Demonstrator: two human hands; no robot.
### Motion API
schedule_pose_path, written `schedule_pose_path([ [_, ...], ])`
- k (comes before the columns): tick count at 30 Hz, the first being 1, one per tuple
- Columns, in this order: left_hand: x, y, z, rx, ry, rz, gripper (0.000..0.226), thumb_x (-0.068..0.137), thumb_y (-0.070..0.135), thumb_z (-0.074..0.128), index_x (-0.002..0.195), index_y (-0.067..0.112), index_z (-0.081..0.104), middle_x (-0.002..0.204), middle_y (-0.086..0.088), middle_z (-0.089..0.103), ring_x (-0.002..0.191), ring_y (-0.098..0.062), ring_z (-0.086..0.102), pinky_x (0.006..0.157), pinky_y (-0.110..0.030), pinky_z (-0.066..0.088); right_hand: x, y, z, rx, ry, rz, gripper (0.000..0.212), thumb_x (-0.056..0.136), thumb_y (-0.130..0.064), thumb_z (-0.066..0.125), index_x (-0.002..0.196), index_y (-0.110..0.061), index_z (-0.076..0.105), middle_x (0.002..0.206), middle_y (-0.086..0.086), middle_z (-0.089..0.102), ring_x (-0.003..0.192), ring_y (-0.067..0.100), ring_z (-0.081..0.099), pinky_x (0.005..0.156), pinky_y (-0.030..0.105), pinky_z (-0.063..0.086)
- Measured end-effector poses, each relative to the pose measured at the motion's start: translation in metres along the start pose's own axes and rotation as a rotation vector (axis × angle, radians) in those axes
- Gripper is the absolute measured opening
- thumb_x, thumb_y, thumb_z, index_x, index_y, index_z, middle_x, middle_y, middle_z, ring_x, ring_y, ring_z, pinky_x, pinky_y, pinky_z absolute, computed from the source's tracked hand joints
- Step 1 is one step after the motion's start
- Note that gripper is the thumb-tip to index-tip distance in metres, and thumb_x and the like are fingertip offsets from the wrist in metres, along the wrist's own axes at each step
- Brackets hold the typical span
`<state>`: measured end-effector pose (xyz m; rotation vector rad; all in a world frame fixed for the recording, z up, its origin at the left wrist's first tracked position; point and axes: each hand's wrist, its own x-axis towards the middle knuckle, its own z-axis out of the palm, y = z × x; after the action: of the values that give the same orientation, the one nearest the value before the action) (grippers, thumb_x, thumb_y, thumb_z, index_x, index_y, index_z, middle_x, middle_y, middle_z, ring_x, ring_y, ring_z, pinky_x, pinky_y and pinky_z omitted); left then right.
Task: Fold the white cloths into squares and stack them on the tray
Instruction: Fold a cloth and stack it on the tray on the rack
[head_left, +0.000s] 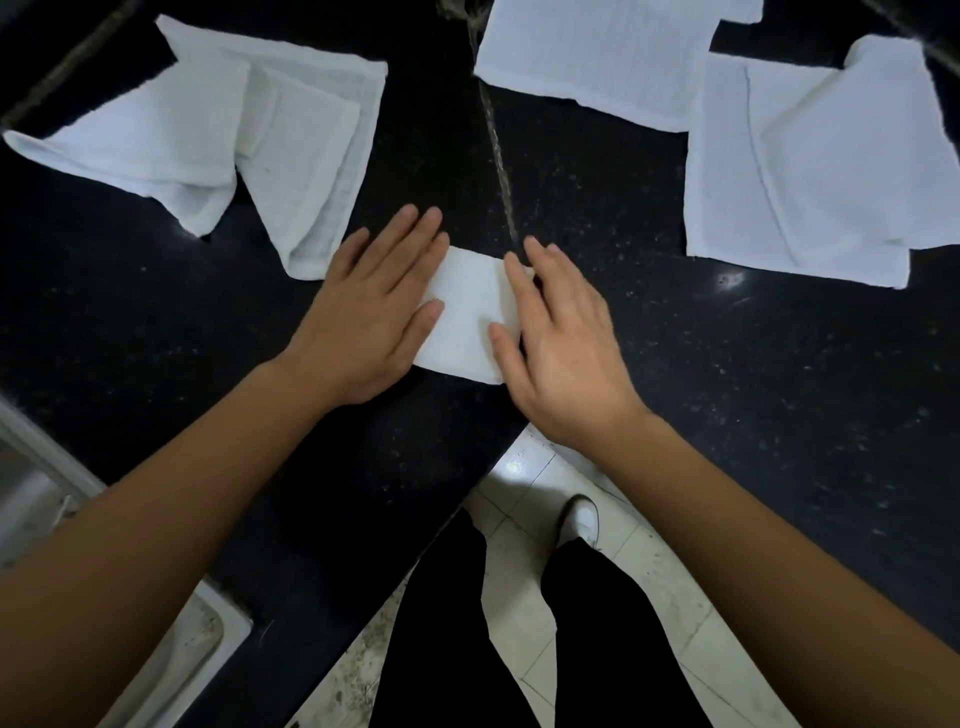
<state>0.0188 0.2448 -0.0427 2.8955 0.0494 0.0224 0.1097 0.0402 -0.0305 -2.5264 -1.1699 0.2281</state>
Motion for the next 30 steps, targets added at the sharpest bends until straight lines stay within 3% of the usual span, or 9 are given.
schedule_pose_path([
  [3,0.008,-0.009,0.010,0.097,-0.124,0.003,0.066,0.103,0.046,0.015,0.157,0.008,0.012,0.166,-0.008,0.004,0.153,-0.020,-0.002,0.121,-0.053,0.013,0.012,-0.005,0.017,-0.125,-0.116,0.038,0.072,0.104,-0.052,0.025,0.158,-0.006,0.011,0.167,0.014,0.002,0.154,0.029,-0.002,0.124,0.049,0.005],
  [13,0.006,-0.020,0.023,0.115,-0.170,0.016,0.067,0.102,0.047,0.014,0.157,0.008,0.007,0.166,-0.007,0.001,0.153,-0.020,0.000,0.122,-0.050,0.005,0.011,0.011,0.031,-0.286,-0.201,0.023,0.083,0.100,-0.066,0.017,0.158,-0.007,0.009,0.167,0.012,0.004,0.154,0.030,0.001,0.124,0.050,0.007],
  [19,0.006,-0.015,0.014,0.099,-0.211,-0.024,0.068,0.101,0.047,0.015,0.157,0.008,0.012,0.165,-0.010,0.008,0.152,-0.022,0.005,0.122,-0.050,0.009,0.020,0.014,0.017,-0.113,-0.380,0.016,0.083,0.099,-0.067,0.017,0.158,-0.014,-0.007,0.166,0.006,-0.014,0.152,0.024,-0.017,0.123,0.048,-0.006],
  [22,0.005,-0.004,0.007,-0.087,-0.177,-0.105,0.071,0.100,0.052,0.019,0.156,0.009,0.014,0.164,-0.008,0.014,0.152,-0.019,0.007,0.123,-0.048,0.005,0.019,0.014,0.001,0.100,-0.299,0.052,0.075,0.103,-0.054,0.035,0.159,-0.011,0.010,0.166,0.008,0.008,0.154,0.023,0.001,0.125,0.043,0.003],
  [25,0.020,-0.001,-0.009,-0.288,-0.099,-0.207,0.064,0.101,0.049,0.027,0.155,0.013,0.022,0.155,-0.007,0.037,0.145,-0.022,0.028,0.120,-0.046,0.017,0.034,0.010,-0.012,0.085,-0.198,0.122,0.064,0.100,-0.041,0.050,0.152,-0.009,0.032,0.144,0.014,0.041,0.135,0.030,0.037,0.115,0.043,0.030],
  [27,0.034,-0.004,-0.018,-0.254,-0.105,-0.212,0.058,0.102,0.039,0.041,0.152,0.014,0.029,0.144,-0.009,0.049,0.134,-0.026,0.042,0.113,-0.045,0.031,0.047,0.007,-0.020,-0.006,-0.258,0.155,0.057,0.096,-0.038,0.056,0.144,-0.012,0.044,0.131,0.012,0.046,0.123,0.030,0.043,0.105,0.043,0.039],
  [30,0.050,-0.009,-0.025,-0.059,-0.227,-0.160,0.051,0.097,0.030,0.054,0.143,0.012,0.045,0.135,-0.012,0.051,0.124,-0.029,0.045,0.104,-0.042,0.037,0.062,0.000,-0.033,0.015,-0.358,0.254,0.040,0.090,-0.032,0.063,0.127,-0.016,0.058,0.125,0.010,0.047,0.119,0.028,0.044,0.101,0.042,0.044],
])
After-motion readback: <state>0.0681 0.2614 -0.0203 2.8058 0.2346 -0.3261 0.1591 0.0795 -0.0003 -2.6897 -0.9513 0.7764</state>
